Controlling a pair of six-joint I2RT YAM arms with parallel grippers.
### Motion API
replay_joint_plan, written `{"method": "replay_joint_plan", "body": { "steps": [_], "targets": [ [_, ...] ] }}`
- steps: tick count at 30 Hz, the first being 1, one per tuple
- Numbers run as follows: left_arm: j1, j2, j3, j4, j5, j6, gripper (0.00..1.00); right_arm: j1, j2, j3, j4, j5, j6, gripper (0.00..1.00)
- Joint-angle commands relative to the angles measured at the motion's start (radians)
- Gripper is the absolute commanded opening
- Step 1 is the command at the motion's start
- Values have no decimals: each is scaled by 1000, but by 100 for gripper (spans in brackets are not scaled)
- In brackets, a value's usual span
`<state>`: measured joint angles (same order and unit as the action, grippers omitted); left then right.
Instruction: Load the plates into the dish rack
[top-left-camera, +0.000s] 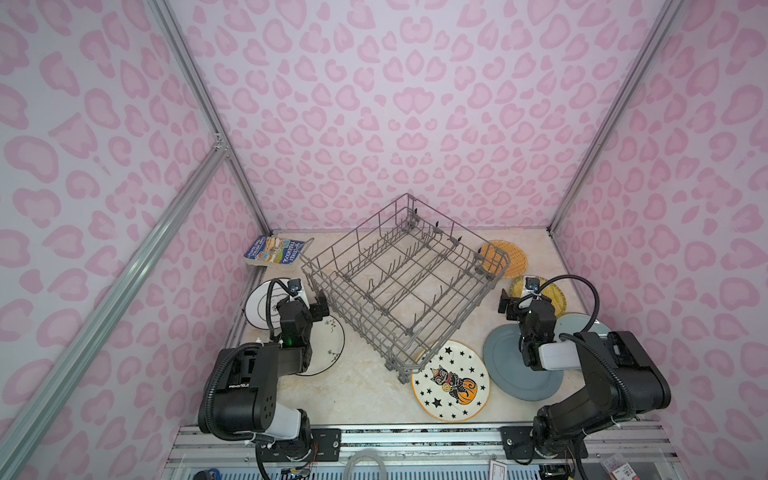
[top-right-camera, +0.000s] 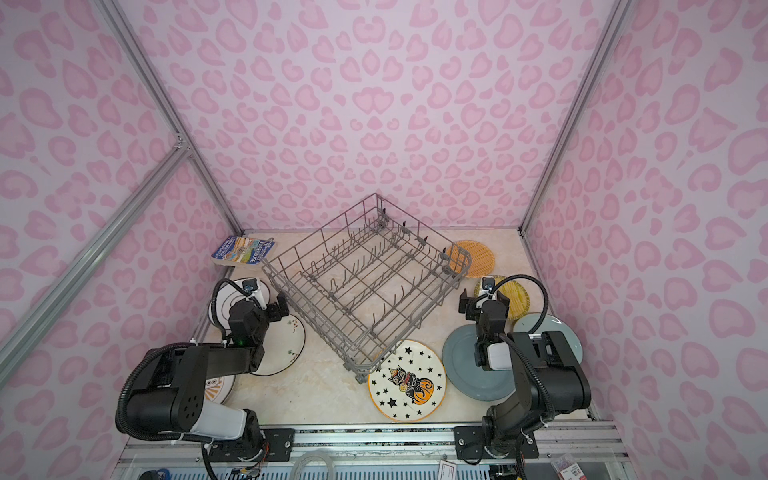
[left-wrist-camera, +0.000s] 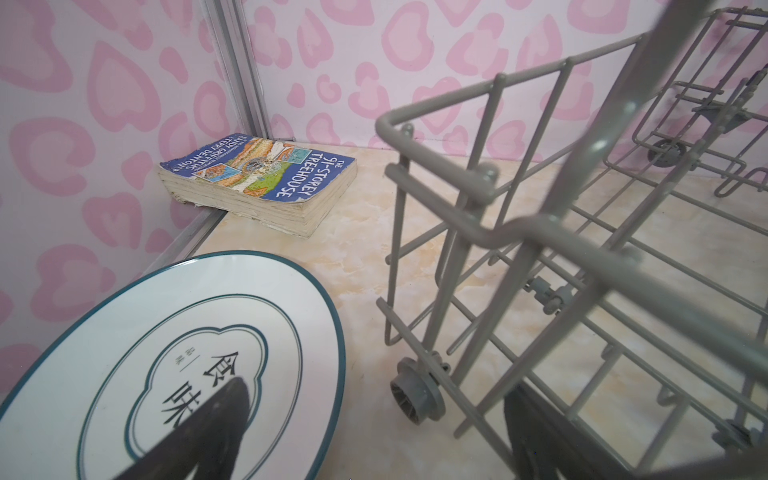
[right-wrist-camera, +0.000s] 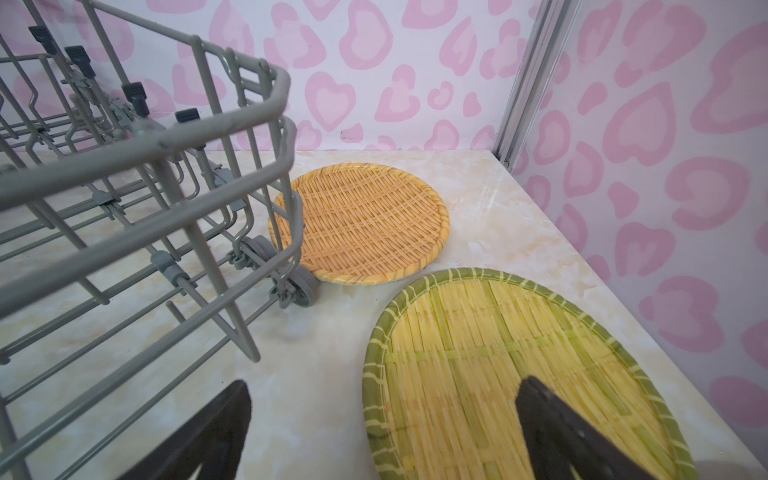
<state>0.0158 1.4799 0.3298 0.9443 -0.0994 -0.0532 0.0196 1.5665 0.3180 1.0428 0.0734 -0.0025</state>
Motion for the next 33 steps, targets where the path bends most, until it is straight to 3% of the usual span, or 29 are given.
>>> {"method": "replay_joint_plan", "body": {
  "steps": [1, 8, 12, 15, 21, 24, 28, 31, 33],
  "targets": [
    [1, -5, 1, 39, 21, 0, 97, -12, 3, 5, 11, -15, 13, 100],
    [6, -11, -6, 49, 11, -8, 98, -67, 4, -16, 55, -124, 50, 100],
    [7, -122, 106, -251, -160, -69, 97, -67, -24, -32, 62, -107, 55, 100],
    [-1, -192, 198, -489, -236, -112, 98, -66, -154, -22, -86, -33, 73, 100],
    [-2, -408, 179, -692, -309, -274, 97, -61, -399, -27, -279, 13, 91, 100],
    [-2, -513, 204, -833, -295, -341, 97, -56, -516, 5, -440, 67, 174, 100],
    [7, -648, 300, -1134, -265, -532, 98, -62, -652, 106, -766, 248, 460, 100],
    [17, -733, 393, -1368, -206, -634, 97, -86, -705, 198, -951, 200, 557, 100],
    [25, -779, 446, -1449, -79, -604, 98, -101, -726, 226, -992, 116, 601, 100]
  ]
}}
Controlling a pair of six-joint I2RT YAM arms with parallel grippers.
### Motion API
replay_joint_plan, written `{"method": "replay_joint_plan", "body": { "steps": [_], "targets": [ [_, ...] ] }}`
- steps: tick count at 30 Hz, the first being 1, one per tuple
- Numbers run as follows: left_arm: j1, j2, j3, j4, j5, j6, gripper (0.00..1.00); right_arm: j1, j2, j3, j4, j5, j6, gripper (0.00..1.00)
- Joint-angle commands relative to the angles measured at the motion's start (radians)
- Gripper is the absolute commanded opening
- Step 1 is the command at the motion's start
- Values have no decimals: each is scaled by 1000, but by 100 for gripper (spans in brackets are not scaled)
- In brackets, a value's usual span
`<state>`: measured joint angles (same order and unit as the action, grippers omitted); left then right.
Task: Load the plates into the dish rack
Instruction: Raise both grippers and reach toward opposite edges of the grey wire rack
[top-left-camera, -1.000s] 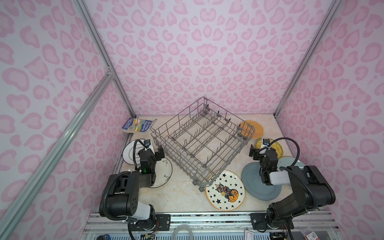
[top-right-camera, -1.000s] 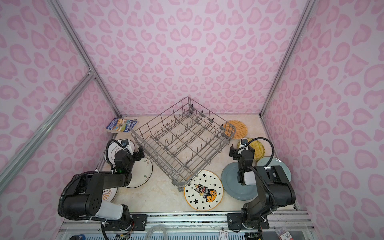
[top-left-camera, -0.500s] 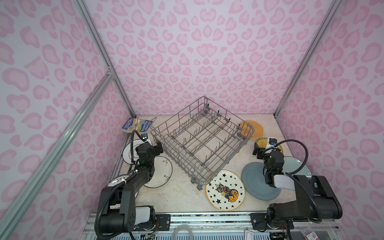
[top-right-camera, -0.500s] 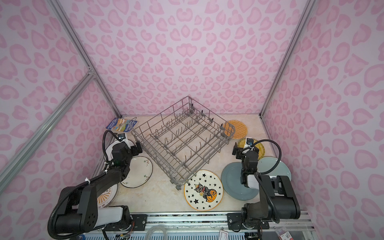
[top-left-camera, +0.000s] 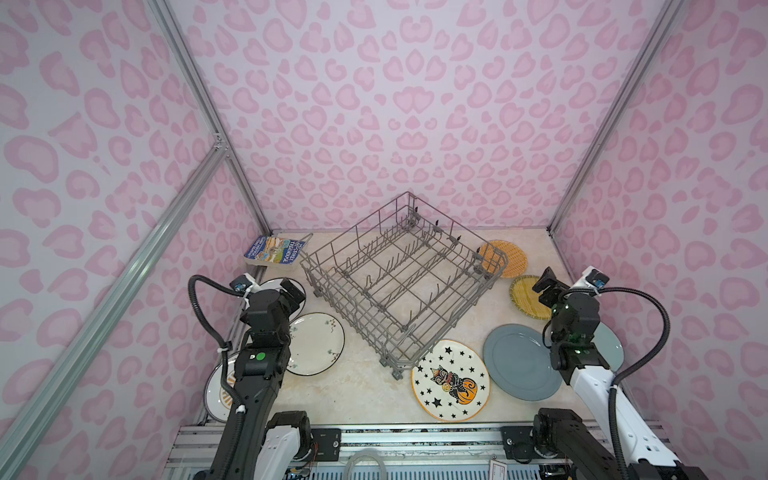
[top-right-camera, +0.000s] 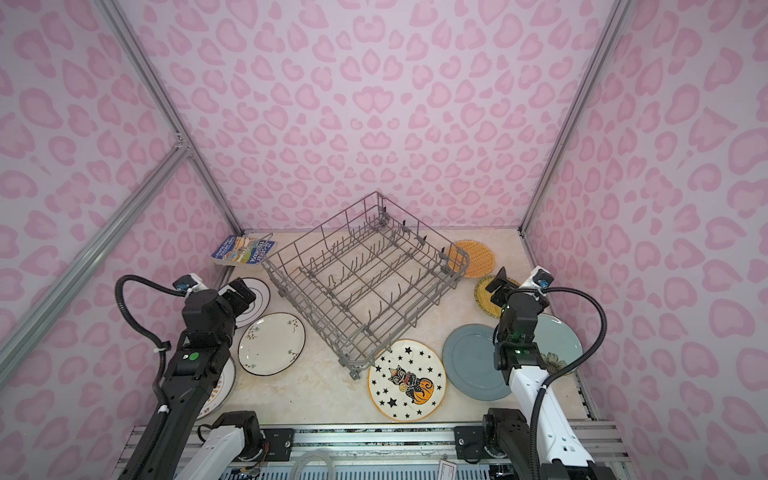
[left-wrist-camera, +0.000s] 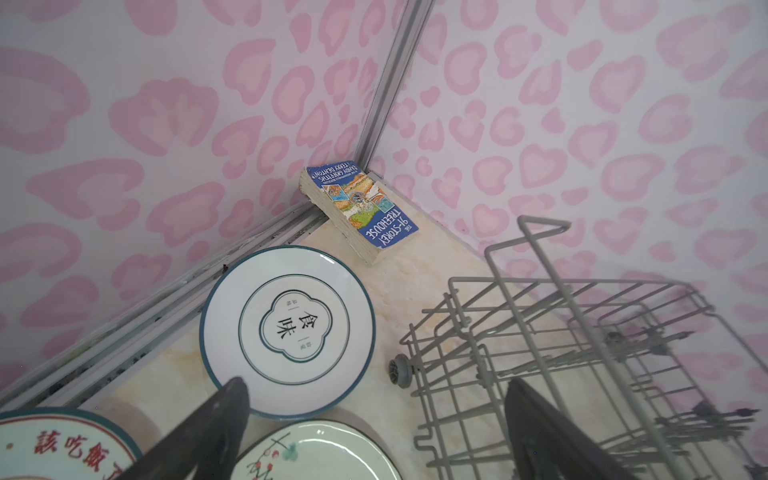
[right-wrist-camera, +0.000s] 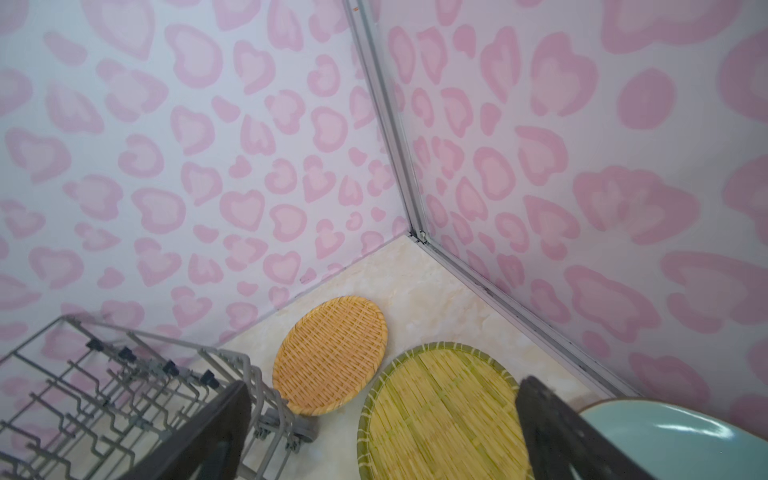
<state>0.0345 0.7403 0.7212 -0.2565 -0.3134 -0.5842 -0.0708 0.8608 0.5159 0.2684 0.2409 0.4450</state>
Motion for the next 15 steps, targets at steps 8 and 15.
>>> {"method": "replay_joint_plan", "body": {
  "steps": [8, 15],
  "targets": [
    [-38, 4, 260, -501, 512, -3, 97, -45, -59, 85, -291, -344, 290, 100],
    [-285, 127, 380, -566, 302, -46, 97, 168, 18, 216, -497, -234, 131, 97]
  ]
}}
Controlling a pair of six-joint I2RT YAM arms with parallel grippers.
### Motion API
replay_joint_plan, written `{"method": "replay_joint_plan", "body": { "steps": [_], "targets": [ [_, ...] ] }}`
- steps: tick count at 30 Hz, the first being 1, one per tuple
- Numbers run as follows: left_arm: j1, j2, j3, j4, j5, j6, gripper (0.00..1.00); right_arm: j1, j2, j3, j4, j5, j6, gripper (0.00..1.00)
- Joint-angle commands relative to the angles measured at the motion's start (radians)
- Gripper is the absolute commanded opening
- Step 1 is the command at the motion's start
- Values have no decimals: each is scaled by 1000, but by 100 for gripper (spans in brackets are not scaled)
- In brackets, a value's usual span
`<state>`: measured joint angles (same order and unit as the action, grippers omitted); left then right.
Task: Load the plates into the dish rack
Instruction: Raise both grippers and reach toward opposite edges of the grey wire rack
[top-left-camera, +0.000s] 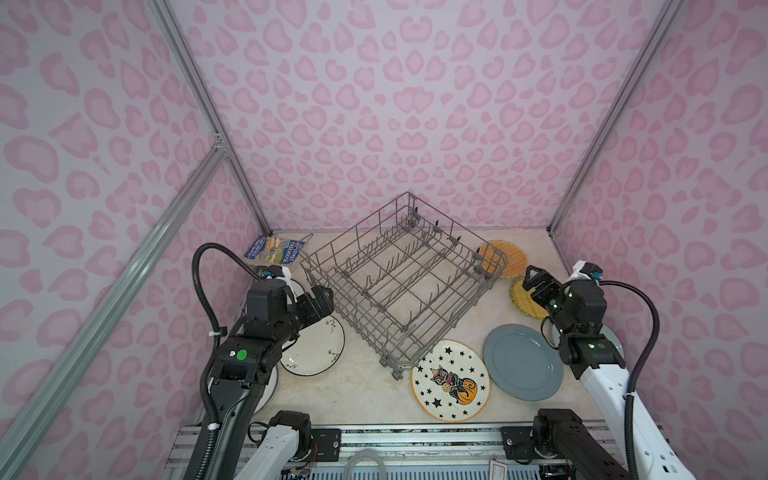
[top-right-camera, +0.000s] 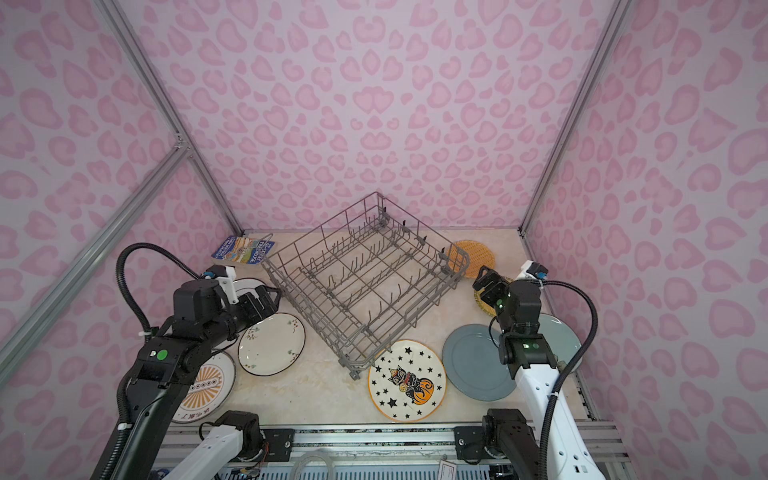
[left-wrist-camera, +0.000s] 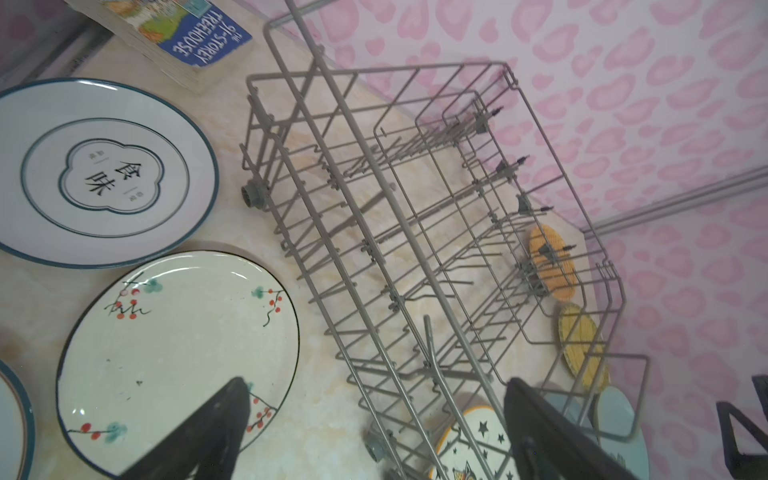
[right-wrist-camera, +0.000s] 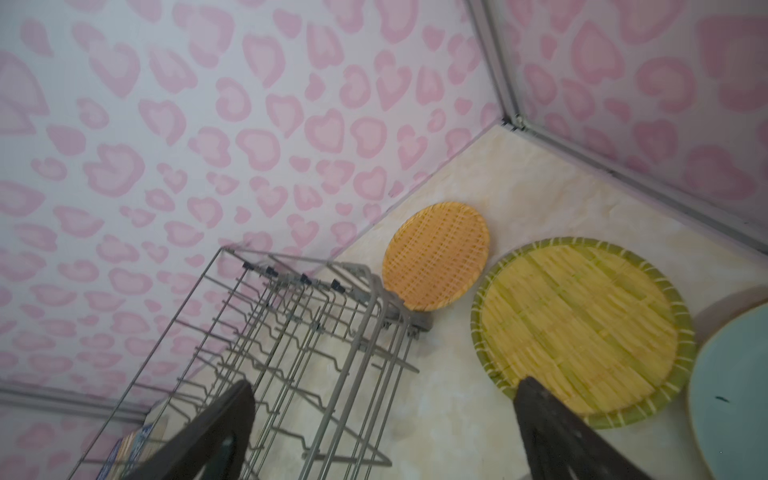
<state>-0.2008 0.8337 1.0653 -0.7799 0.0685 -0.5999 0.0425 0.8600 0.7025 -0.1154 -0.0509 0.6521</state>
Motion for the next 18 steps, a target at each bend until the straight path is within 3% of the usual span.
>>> {"method": "replay_joint_plan", "body": {
  "steps": [1, 4, 9, 13, 18],
  "targets": [
    [-78, 56, 45, -39, -106, -46, 97, 73, 32, 41, -120, 70, -94, 97],
    [-167, 127, 86, -23, -199, -103, 97, 124, 92, 96, -152, 102, -159, 99],
    [-266, 219, 116, 35, -271, -178, 98, 189, 261, 233, -270, 277, -231, 99],
    [-302, 302, 161, 43, -301, -195, 100, 204, 393, 325, -307, 367, -249, 99],
    [-305, 368, 193, 8, -399, -242, 92, 207, 508, 391, -313, 431, -258, 99]
  ]
}}
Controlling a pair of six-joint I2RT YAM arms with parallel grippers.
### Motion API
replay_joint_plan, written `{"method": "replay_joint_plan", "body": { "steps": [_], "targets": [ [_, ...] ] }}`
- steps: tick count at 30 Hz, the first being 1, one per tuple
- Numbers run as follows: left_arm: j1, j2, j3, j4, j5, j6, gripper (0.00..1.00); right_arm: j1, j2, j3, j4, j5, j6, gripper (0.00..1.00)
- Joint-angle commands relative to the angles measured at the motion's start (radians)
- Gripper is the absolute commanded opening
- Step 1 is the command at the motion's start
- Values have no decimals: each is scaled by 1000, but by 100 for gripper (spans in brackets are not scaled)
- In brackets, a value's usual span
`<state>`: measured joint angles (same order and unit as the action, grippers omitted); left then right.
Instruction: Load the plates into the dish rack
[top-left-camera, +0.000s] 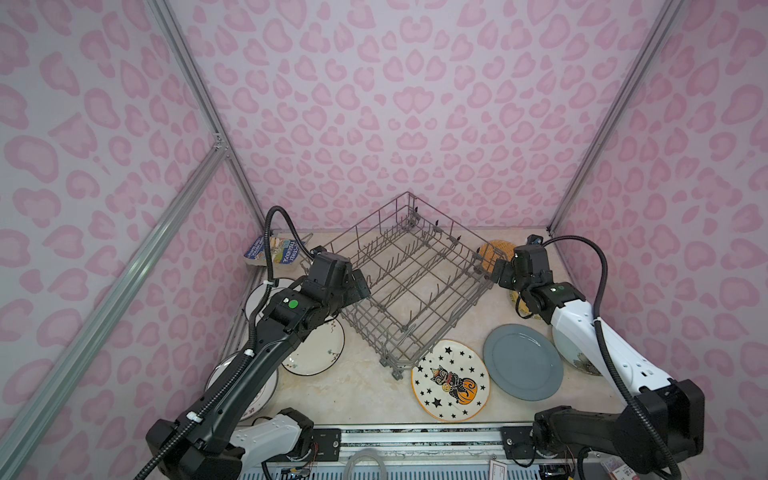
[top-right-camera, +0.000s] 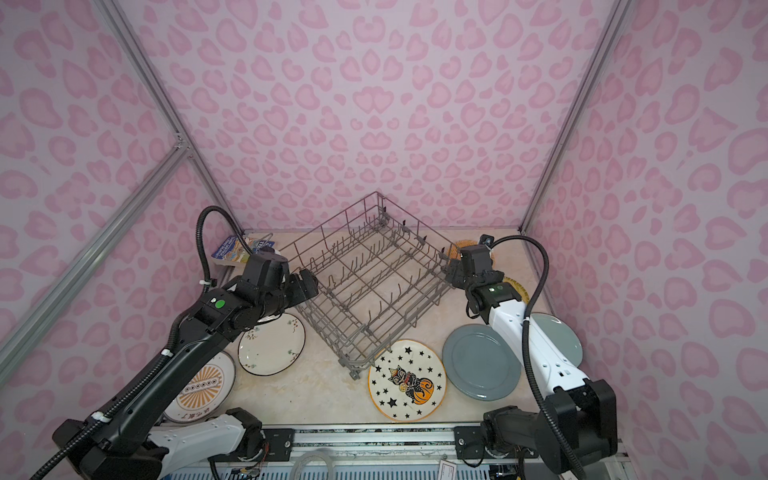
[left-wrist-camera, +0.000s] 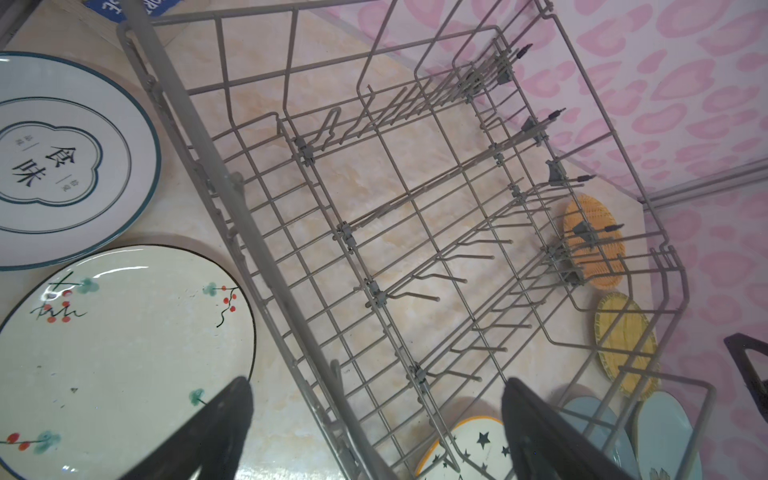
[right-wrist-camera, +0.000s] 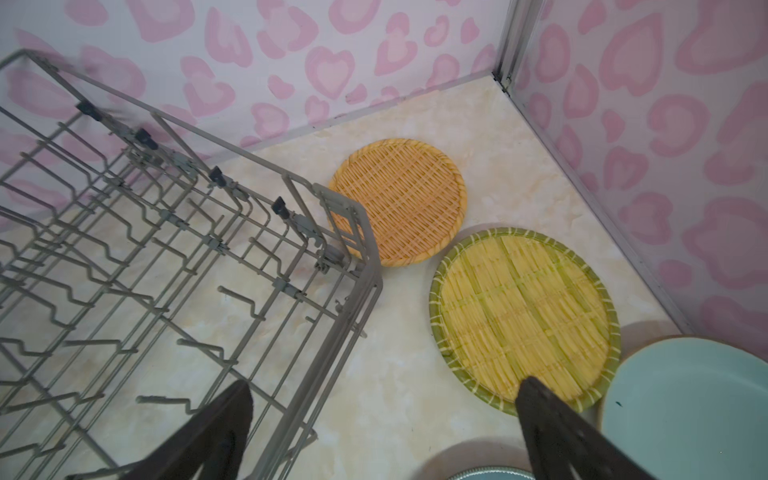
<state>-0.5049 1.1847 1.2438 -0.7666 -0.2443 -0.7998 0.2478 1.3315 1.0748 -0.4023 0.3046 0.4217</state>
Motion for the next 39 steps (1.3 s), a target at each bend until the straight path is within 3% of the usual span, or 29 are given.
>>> {"method": "replay_joint_plan", "body": {
  "steps": [1, 3, 13, 17, 23, 25, 30, 32, 39],
  "targets": [
    [0, 23, 11, 0, -98, -49, 89, 2, 58, 27, -24, 81, -28, 99],
    [2, 46, 15, 3, -108, -55, 82, 2, 99, 49, -31, 98, -30, 99],
    [37, 162, 79, -28, -90, -46, 65, 0, 263, 170, -121, 171, -5, 98],
    [53, 171, 60, -21, -83, -44, 51, 1, 303, 249, -225, 159, 39, 99],
    [83, 194, 73, -25, -59, -30, 37, -8, 323, 245, -242, 126, 50, 99],
    [90, 195, 71, -25, -52, -23, 28, -15, 325, 236, -247, 117, 68, 99],
    [100, 211, 74, -23, -27, -3, 16, -15, 334, 226, -254, 88, 89, 99],
    [110, 205, 80, -23, -27, 10, 5, -16, 322, 221, -244, 94, 88, 98],
    [191, 232, 109, -15, 16, 60, 3, -17, 313, 205, -251, 66, 112, 99]
  ]
}}
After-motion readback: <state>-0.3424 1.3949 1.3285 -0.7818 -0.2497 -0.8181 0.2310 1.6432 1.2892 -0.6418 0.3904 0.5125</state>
